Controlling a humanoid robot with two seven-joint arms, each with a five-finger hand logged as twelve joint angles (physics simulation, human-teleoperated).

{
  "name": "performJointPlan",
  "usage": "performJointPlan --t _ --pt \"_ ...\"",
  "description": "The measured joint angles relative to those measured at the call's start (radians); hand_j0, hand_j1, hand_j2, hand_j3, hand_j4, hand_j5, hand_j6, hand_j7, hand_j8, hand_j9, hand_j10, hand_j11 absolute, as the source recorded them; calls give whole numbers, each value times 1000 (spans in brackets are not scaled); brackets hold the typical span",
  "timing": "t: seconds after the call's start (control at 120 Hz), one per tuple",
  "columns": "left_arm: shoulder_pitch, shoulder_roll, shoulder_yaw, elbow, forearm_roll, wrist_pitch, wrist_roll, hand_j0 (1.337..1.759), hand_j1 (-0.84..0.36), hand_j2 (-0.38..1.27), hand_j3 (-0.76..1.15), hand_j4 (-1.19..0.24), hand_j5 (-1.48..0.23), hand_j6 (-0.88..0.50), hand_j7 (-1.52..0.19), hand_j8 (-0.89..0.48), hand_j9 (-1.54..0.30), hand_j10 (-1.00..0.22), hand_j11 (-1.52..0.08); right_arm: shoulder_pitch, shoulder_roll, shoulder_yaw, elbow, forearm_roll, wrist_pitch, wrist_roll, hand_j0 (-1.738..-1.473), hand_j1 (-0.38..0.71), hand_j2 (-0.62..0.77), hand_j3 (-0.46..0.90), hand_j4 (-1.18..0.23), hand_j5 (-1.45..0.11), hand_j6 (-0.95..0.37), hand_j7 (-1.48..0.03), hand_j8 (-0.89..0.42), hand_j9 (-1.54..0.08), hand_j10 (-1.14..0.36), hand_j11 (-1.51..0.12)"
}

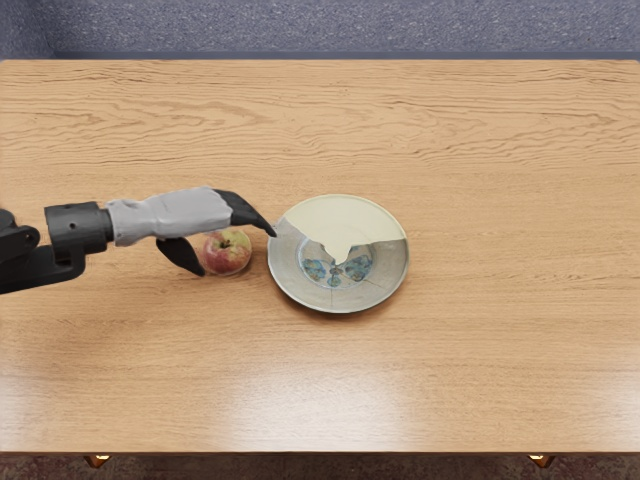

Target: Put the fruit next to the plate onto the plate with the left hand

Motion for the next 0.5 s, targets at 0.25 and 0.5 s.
performJointPlan --t 0.25,0.5 --pt "3 2 34 0 -2 17 0 1658 -22 68 0 -319 -407 -320 -407 -320 -407 -318 -406 0 0 -1 0 0 0 0 -1658 -349 0 0 0 0 -1 0 0 0 0 0" --pt "4 2 56 20 1 19 0 1658 -91 80 0 -378 -481 -380 -480 -365 -480 -331 -482 0 0 -1 0 0 0 0 -1658 -349 0 0 0 0 -1 0 0 0 0 0"
